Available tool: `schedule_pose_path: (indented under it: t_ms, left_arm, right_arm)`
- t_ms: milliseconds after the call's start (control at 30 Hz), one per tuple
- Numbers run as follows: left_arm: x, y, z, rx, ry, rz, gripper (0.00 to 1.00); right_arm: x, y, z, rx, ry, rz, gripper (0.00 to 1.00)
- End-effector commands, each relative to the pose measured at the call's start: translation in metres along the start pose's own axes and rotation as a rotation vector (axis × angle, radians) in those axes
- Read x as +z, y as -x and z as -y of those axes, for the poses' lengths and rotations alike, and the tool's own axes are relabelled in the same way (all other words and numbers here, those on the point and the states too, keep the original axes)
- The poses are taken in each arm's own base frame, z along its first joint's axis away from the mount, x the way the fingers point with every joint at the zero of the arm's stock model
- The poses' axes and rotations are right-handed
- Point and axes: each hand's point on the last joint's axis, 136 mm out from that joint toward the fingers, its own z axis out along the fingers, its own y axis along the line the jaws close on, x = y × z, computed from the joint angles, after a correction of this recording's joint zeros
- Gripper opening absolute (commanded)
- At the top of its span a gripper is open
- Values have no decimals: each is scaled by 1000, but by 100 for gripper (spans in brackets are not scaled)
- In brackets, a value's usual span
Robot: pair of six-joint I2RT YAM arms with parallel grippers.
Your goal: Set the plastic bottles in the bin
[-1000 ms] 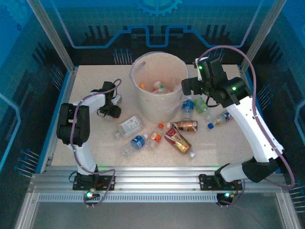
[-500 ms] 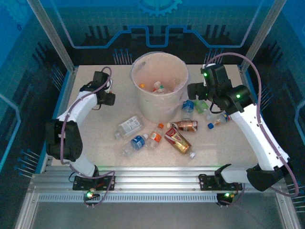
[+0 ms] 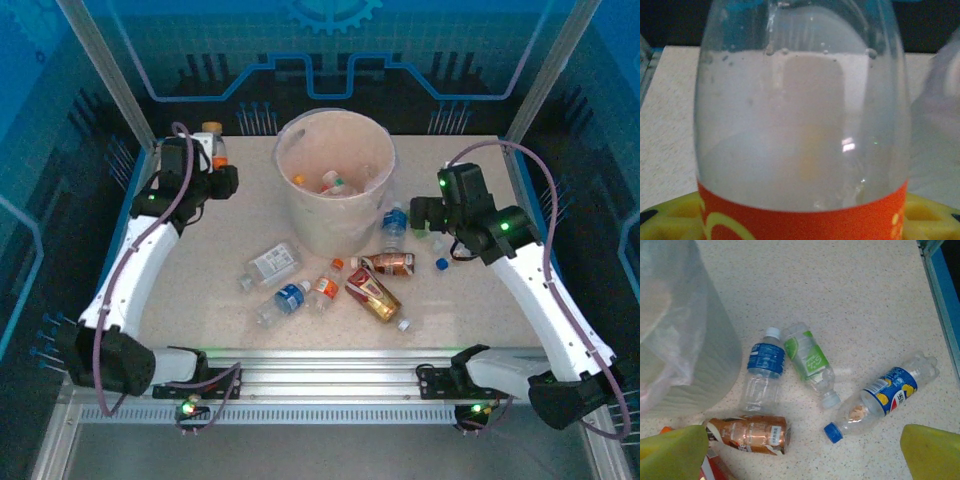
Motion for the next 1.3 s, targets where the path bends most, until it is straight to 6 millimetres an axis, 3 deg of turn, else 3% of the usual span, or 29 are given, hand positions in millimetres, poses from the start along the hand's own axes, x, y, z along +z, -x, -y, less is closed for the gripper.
schedule_pose_path:
  t_ms: [0,267,567,833,1267]
  left_arm:
    - [-32,44,40,-31,-147,154,46]
    - [-63,86,104,1,-318,291,45]
    - [-56,103,165,-6,-489,298,45]
    - [-41,99,211,44,-563,244,45]
    - [-6,62,252,144,-565,82,46]
  right_arm:
    - [7,-3,16,86,-52,27,100]
    - [24,-26,37,180,-105,14,100]
    - [33,-41,43,211,-123,-15,100]
    - [34,-46,45,219,-126,-16,100]
    - [38,-50,46,223,-126,-27,100]
